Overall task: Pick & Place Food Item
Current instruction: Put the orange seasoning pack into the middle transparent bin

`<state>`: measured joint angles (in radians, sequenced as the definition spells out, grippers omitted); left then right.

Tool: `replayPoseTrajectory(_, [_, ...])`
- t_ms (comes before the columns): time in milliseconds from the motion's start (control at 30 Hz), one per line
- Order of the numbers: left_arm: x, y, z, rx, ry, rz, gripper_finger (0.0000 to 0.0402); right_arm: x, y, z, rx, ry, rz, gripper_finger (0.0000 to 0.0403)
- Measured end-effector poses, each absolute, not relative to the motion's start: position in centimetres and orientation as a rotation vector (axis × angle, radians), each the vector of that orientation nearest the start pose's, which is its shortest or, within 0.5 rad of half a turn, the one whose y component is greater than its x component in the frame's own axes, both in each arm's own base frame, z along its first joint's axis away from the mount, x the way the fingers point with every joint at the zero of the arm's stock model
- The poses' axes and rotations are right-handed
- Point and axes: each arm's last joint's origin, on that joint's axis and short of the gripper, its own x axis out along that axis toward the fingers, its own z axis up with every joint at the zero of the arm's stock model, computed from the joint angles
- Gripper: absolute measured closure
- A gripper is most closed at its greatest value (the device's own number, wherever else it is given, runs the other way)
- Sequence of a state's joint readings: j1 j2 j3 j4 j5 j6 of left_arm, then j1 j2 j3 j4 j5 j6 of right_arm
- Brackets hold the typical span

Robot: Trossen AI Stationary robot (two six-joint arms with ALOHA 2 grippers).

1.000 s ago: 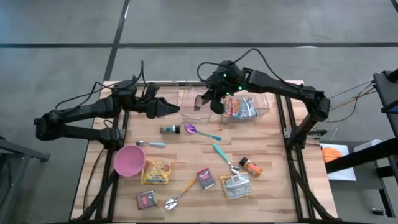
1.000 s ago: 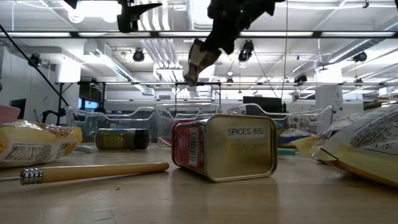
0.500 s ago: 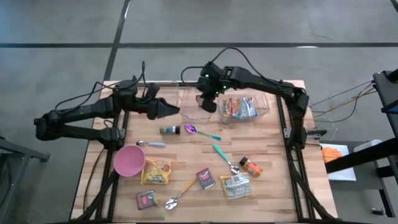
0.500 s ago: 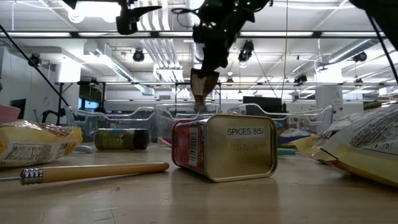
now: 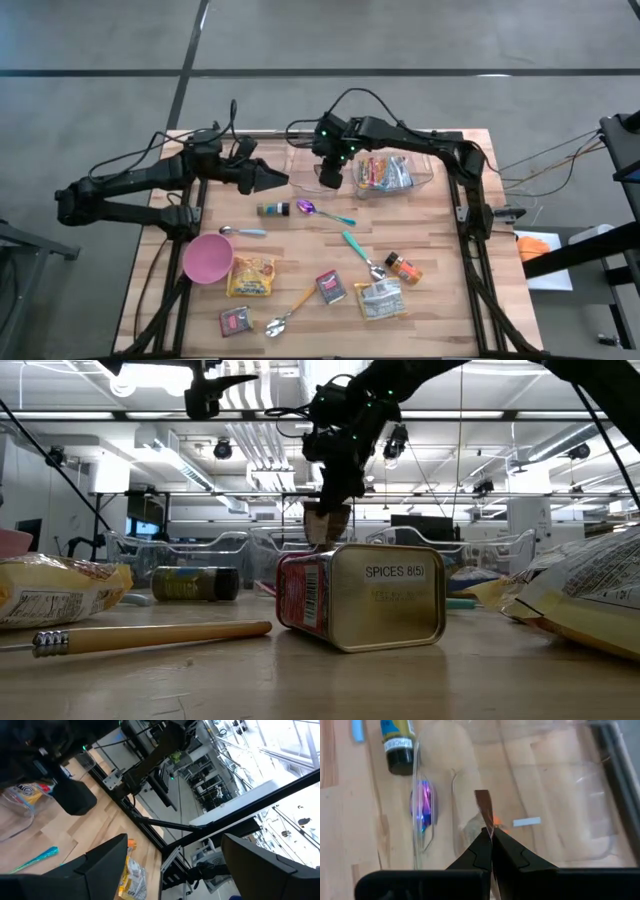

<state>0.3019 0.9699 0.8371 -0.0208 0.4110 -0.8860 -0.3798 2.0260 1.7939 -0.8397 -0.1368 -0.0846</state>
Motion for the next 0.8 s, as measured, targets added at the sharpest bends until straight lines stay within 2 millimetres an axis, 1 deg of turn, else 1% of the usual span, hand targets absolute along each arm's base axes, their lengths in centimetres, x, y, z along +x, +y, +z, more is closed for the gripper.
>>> replayPoseTrajectory(233, [20.8, 5.3, 33.4, -0.937, 0.183, -0.038, 0.0074, 39.9, -15.0, 23.3, 0.2, 1.073, -0.162, 0.0396])
replayPoseTrajectory(400, [20.8, 5.3, 33.4, -0.937, 0.183, -0.038, 0.0074, 40.1, -14.5, 22.9, 0.193, 1.058, -0.151, 0.0395])
replayPoseTrajectory(633, [20.8, 5.3, 33.4, -0.937, 0.183, -0.038, 0.0074, 40.1, -14.4, 22.9, 0.2, 1.056, -0.148, 0.0395])
replayPoseTrajectory(800, [20.8, 5.3, 33.4, -0.937, 0.183, -0.037, 0.0074, 40.1, -14.3, 22.9, 0.222, 1.047, -0.108, 0.0395])
